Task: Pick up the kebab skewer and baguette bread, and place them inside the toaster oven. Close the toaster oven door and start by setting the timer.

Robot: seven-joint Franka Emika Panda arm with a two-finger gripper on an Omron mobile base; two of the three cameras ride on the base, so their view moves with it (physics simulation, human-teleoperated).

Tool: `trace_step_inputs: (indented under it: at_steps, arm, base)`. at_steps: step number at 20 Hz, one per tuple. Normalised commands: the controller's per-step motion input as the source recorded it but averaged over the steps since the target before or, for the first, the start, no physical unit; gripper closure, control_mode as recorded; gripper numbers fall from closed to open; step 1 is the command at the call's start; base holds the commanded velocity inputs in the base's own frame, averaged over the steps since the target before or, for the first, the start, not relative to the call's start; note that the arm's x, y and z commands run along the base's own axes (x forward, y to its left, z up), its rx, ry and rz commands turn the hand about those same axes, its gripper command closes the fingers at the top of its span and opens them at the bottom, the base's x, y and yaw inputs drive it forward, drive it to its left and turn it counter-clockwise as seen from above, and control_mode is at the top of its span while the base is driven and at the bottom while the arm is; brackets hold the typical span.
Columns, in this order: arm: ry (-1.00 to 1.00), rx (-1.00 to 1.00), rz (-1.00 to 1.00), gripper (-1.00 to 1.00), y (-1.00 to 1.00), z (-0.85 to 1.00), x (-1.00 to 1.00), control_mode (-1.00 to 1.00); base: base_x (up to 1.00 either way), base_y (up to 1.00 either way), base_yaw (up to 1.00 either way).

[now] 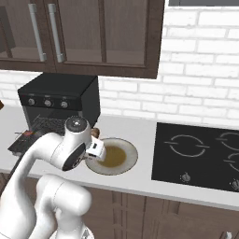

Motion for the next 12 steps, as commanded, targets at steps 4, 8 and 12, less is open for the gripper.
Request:
trace_step_inputs:
  at_steps: [4, 8, 12]
  arm:
    - [0.13, 0.0, 0.05, 1.0, 0.93, 0.56, -0.3, -1.0]
    - [0.21, 0.0, 0.03, 1.0, 0.9, 0.39, -0.01, -1.0]
    - [0.07, 0.0, 0.0, 1.0, 0.96, -0.03, 0.09, -1.0]
  base:
    - [0.0, 0.0, 0.0]
    - [0.0, 0.0, 0.0]
    - [0.0, 0.0, 0.0]
